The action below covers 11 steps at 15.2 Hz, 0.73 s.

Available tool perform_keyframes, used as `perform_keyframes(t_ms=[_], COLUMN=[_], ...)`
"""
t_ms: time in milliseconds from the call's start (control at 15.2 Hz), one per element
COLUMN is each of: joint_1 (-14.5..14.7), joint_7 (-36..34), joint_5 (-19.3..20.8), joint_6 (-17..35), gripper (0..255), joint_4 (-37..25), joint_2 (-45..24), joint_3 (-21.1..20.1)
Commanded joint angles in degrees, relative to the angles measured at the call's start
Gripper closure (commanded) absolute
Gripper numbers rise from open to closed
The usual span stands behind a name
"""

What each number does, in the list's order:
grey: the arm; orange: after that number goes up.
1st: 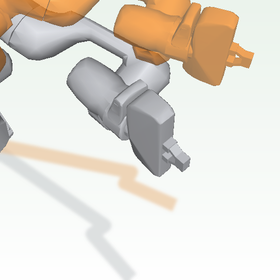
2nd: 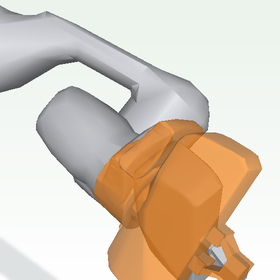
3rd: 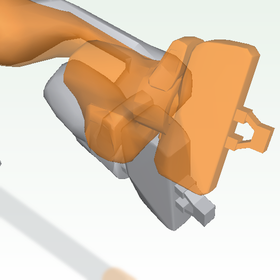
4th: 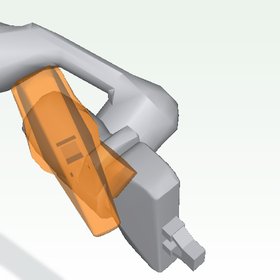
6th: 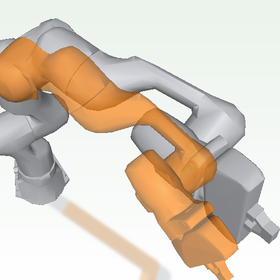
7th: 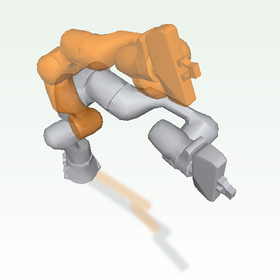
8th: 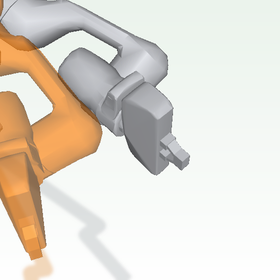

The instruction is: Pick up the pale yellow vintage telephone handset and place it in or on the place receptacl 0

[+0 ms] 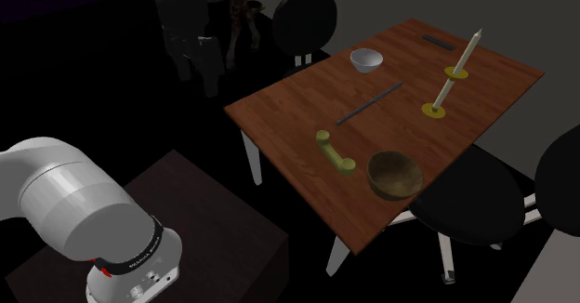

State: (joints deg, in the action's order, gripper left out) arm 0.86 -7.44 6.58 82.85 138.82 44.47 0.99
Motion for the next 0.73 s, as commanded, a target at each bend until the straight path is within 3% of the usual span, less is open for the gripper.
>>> perform_keyframes(t_ms=[0, 660], joint_1=[0.0, -0.4], joint_7=[0.0, 11.2], joint_5=[0.0, 6.0], joint_6=[0.0, 17.5], gripper=[0, 0], joint_4=[0.0, 1.4], joint_2=[0.0, -16.4], joint_3=[0.0, 7.6])
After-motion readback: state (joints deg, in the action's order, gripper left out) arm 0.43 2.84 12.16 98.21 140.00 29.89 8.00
